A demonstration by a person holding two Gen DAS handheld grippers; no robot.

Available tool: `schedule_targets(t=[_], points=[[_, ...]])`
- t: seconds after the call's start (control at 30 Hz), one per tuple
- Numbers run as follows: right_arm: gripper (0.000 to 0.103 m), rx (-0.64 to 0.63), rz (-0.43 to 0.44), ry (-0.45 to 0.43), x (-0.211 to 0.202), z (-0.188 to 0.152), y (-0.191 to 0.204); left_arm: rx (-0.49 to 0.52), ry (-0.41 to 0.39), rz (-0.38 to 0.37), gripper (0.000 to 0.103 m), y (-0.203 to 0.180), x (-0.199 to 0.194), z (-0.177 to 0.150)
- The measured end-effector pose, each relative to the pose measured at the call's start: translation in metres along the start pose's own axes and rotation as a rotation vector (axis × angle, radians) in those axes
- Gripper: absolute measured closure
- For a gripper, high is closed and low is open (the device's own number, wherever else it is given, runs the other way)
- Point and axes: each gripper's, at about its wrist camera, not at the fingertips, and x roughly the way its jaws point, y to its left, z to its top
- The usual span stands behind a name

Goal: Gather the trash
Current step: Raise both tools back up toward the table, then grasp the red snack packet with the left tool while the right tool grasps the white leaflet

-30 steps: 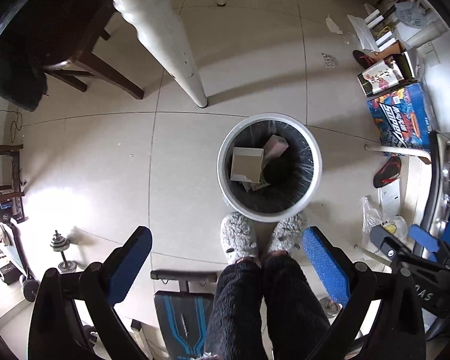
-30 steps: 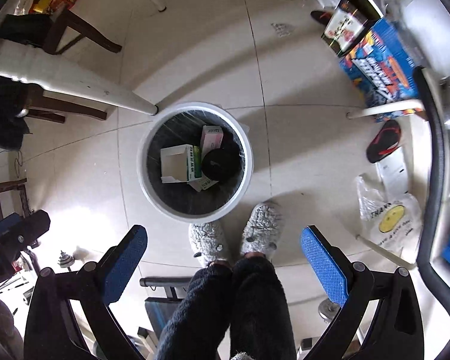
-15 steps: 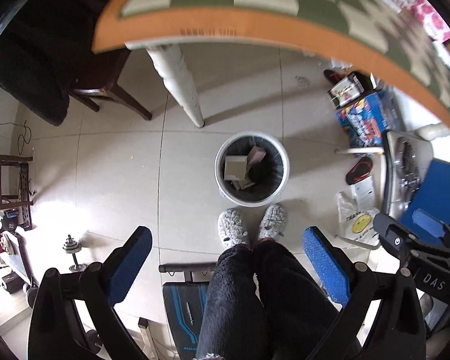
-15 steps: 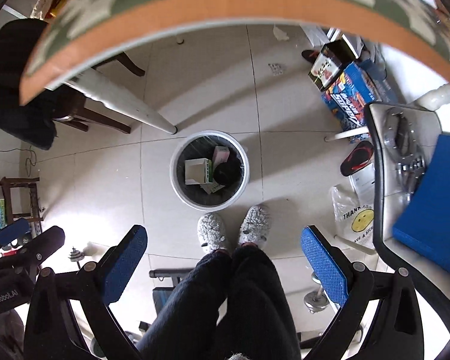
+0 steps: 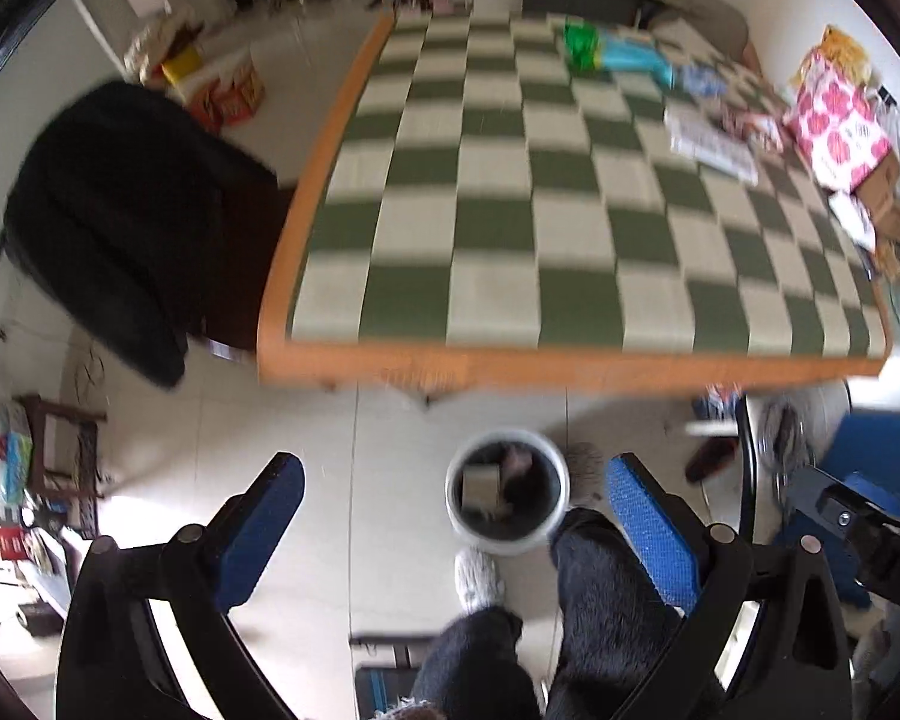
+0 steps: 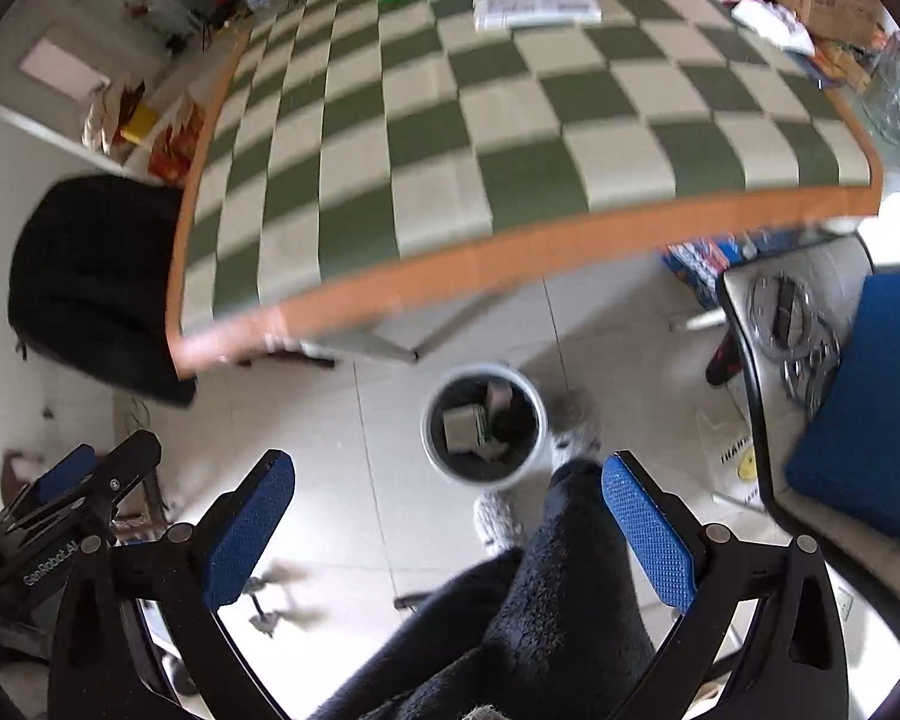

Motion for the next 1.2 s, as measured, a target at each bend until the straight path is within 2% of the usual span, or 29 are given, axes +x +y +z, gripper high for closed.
schedule_targets(t=[0.07, 0.2, 0.27, 0.4, 0.57, 0.7, 0.83, 0.9, 1.03, 1.2], points=[[0.000, -0.024, -0.019, -0.011, -0.006, 0.031, -0.001, 0.018, -0.027, 0.019, 0.000, -0.013, 0.000, 0.027], [0.000, -0.148, -0.105, 0.014, -0.003, 0.124, -0.009, 0.037, -0.065, 0.082, 0.000, -0.051, 0.020, 0.091], [0.000, -0.252, -0.154, 0.048, 0.010, 0.170, -0.011, 0.032, -0.041, 0.122, 0.000, -0.070, 0.039, 0.119], [0.000, -0.431, -0.249, 0.128, 0.048, 0.258, -0.016, -0.018, 0.042, 0.150, 0.000, -0.097, 0.086, 0.168], [0.000, -0.669, -0.366, 0.249, 0.121, 0.351, -0.018, -0.049, 0.145, 0.209, 0.000, -0.128, 0.151, 0.206], [0.000, -0.821, -0.416, 0.348, 0.180, 0.398, -0.012, -0.074, 0.224, 0.229, 0.000, -0.138, 0.187, 0.221], [0.000, -0.953, -0.430, 0.411, 0.219, 0.421, -0.003, -0.072, 0.270, 0.246, 0.000, -0.142, 0.206, 0.230], [0.000, -0.979, -0.414, 0.427, 0.229, 0.427, -0.001, -0.075, 0.287, 0.254, 0.000, -0.140, 0.210, 0.232], [0.003, -0.902, -0.353, 0.460, 0.235, 0.442, -0.012, -0.091, 0.297, 0.255, 0.000, -0.138, 0.216, 0.242], [0.006, -0.659, -0.292, 0.426, 0.225, 0.453, -0.051, -0.090, 0.285, 0.238, 0.000, -0.140, 0.212, 0.255]])
